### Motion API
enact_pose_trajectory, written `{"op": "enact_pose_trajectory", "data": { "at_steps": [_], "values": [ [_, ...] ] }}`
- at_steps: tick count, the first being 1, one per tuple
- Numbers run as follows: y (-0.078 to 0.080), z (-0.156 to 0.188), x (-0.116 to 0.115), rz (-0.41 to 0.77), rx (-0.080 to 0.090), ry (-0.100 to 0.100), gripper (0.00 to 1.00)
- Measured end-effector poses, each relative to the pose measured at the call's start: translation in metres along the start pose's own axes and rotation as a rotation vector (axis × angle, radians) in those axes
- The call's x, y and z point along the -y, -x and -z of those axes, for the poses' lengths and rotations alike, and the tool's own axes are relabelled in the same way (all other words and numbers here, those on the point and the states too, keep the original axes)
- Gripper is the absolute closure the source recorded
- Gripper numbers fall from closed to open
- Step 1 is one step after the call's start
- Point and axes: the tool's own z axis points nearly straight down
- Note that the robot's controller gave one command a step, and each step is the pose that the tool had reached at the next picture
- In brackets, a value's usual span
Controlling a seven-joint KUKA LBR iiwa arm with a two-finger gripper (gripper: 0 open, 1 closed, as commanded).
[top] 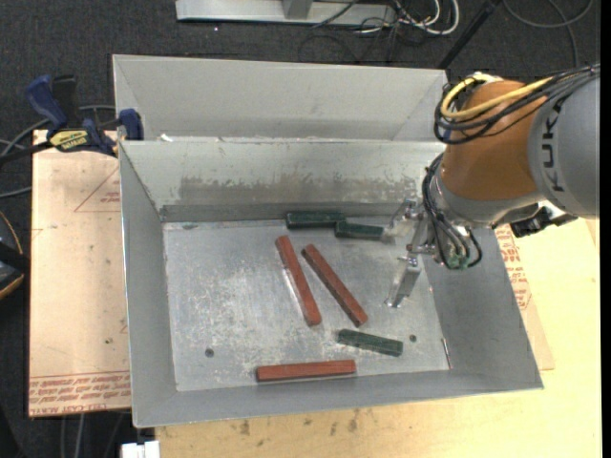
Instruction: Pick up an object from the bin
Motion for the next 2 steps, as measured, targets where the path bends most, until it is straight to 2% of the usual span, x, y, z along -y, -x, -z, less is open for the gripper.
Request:
{"op": "enact_pose_trajectory", "data": {
  "at_steps": [1,2],
  "values": [
    [-0.01,-0.023,0.024,0.047,-0.006,0.0,0.0],
    [-0.024,-0.037,0.037,0.157,-0.002,-0.001,0.0]
  ]
}}
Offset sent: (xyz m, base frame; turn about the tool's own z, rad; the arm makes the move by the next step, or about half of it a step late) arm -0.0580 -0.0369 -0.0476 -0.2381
